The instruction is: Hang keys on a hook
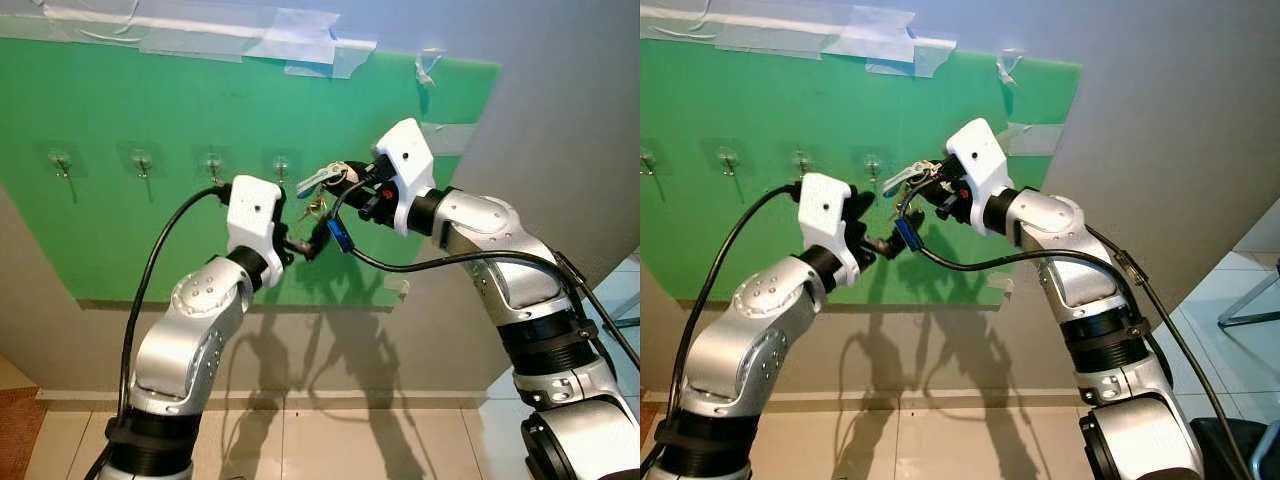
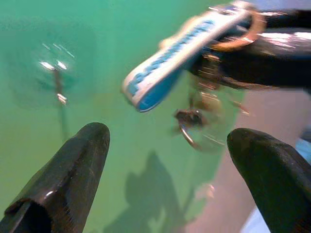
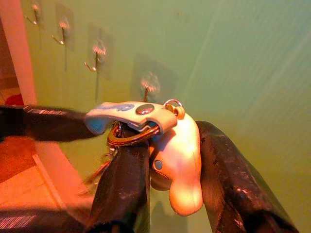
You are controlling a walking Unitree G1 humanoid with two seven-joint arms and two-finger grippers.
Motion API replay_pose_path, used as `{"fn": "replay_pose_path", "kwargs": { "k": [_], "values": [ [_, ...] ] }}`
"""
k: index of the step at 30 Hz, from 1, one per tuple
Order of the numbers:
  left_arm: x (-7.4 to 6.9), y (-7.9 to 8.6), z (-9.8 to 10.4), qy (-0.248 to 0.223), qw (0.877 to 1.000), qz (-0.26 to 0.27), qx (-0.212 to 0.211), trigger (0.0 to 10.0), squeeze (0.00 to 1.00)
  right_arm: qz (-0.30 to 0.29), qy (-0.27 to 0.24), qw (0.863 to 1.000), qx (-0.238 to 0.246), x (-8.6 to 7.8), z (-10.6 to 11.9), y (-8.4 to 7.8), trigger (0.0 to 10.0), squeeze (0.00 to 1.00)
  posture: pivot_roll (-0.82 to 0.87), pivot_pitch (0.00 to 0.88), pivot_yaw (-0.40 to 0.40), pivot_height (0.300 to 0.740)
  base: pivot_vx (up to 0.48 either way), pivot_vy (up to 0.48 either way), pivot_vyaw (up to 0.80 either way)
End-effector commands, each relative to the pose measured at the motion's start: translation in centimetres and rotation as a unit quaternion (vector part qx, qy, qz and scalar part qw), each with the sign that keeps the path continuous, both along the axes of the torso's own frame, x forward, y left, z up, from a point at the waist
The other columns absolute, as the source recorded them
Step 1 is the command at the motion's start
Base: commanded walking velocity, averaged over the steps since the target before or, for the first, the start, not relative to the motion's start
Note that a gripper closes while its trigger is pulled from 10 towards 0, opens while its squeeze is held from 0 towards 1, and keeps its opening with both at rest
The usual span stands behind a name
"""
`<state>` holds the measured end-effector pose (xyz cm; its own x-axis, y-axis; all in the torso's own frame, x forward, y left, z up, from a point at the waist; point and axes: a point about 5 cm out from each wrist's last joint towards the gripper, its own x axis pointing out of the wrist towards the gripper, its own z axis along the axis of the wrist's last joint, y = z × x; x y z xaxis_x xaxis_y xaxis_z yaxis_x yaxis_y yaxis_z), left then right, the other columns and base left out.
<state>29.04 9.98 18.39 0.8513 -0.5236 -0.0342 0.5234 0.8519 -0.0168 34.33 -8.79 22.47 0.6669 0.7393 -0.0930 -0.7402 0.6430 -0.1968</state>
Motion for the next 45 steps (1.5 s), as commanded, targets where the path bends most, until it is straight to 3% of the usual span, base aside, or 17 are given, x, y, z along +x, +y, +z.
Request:
{"fn": "replay_pose_path", "kwargs": {
  "k": [1,12,15,19,22,24,27,28,29,30,31,32,36,37,38,39,45],
  "values": [
    [-0.5,-0.5,0.5,-0.009,1.0,-0.021,0.004,10.0,0.0,-0.007,-0.01,1.0,-0.009,0.3,0.1,-0.4,0.0,0.0,-0.07,0.0,-0.047,0.74,0.0,0.0,0.0],
    [-1.0,-0.3,0.9,-0.011,1.0,-0.02,0.001,10.0,0.0,-0.008,-0.009,1.0,-0.02,0.5,-0.4,-0.5,0.0,0.0,-0.07,0.0,-0.055,0.74,0.0,0.0,0.0],
    [-0.8,-0.1,1.7,-0.028,1.0,-0.013,-0.003,10.0,0.0,-0.006,-0.012,1.0,-0.026,0.5,-0.6,-0.5,0.0,0.0,-0.07,0.0,-0.053,0.74,0.0,0.0,0.0],
    [-0.5,0.1,2.9,-0.076,0.997,0.007,0.029,10.0,0.0,-0.006,-0.012,1.0,-0.028,0.5,-0.8,-0.4,0.0,0.0,-0.07,0.0,-0.05,0.74,0.0,0.0,0.0],
    [-0.4,0.1,3.8,-0.131,0.987,0.012,0.09,8.3,0.0,-0.009,-0.006,1.0,-0.026,0.6,-0.9,-0.4,0.0,0.0,-0.07,0.0,-0.051,0.74,0.0,0.0,0.0],
    [-0.6,-0.1,4.1,-0.147,0.983,0.008,0.106,5.8,0.0,-0.011,-0.003,1.0,-0.023,0.6,-1.0,-0.4,0.0,0.0,-0.07,0.0,-0.05,0.74,0.0,0.0,0.0],
    [-0.6,-0.2,4.0,-0.167,0.973,0.002,0.158,6.5,0.0,-0.012,-0.002,1.0,-0.024,0.7,-1.1,-0.5,0.0,0.0,-0.06,0.0,-0.048,0.74,0.0,0.0,0.0],
    [-0.6,-0.2,3.9,-0.173,0.97,0.003,0.172,8.5,0.0,-0.013,-0.002,1.0,-0.024,0.7,-1.1,-0.5,0.0,0.0,-0.06,0.0,-0.047,0.74,0.0,0.0,0.0],
    [-0.6,-0.1,3.9,-0.176,0.968,0.004,0.179,8.5,0.0,-0.013,-0.002,1.0,-0.024,0.7,-1.1,-0.4,0.0,0.0,-0.06,0.0,-0.047,0.74,0.0,0.0,0.0],
    [-0.6,-0.1,3.9,-0.182,0.965,0.004,0.187,7.2,0.0,-0.013,-0.002,1.0,-0.023,0.6,-1.1,-0.4,0.0,0.0,-0.06,0.0,-0.047,0.74,0.0,0.0,0.0],
    [-0.6,-0.1,3.9,-0.185,0.964,0.003,0.192,7.1,0.0,-0.012,-0.002,1.0,-0.023,0.6,-1.1,-0.4,0.0,0.0,-0.06,0.0,-0.047,0.74,0.0,0.0,0.0],
    [-0.6,-0.1,3.9,-0.188,0.963,0.001,0.195,5.0,0.0,-0.012,-0.001,1.0,-0.022,0.6,-1.1,-0.4,0.0,0.0,-0.06,0.0,-0.047,0.74,0.0,0.0,0.0],
    [-0.6,-0.2,3.8,-0.193,0.96,-0.002,0.205,4.9,0.0,-0.01,-0.002,1.0,-0.021,0.6,-1.1,-0.2,0.0,0.0,-0.06,0.0,-0.046,0.74,0.0,0.0,0.0],
    [-0.6,-0.2,3.7,-0.198,0.956,-0.002,0.217,4.2,0.0,-0.008,-0.002,1.0,-0.02,0.6,-1.0,-0.1,0.0,0.0,-0.06,0.0,-0.047,0.74,0.0,0.0,0.0],
    [-0.6,-0.2,3.7,-0.198,0.956,-0.002,0.217,4.2,0.0,-0.008,-0.002,1.0,-0.02,0.6,-1.0,-0.1,0.0,0.0,-0.06,0.0,-0.047,0.74,0.0,0.0,0.0],
    [-0.5,-0.2,3.7,-0.202,0.954,-0.003,0.222,2.9,0.0,-0.007,-0.003,1.0,-0.019,0.6,-0.8,0.0,0.0,0.0,-0.06,0.0,-0.047,0.74,0.0,0.0,0.0],
    [-0.4,-0.3,3.5,-0.208,0.95,-0.003,0.235,3.7,0.0,-0.002,-0.004,1.0,-0.012,0.5,-0.5,0.3,0.0,0.0,-0.06,0.0,-0.046,0.74,0.0,0.0,0.0]
  ]
}}
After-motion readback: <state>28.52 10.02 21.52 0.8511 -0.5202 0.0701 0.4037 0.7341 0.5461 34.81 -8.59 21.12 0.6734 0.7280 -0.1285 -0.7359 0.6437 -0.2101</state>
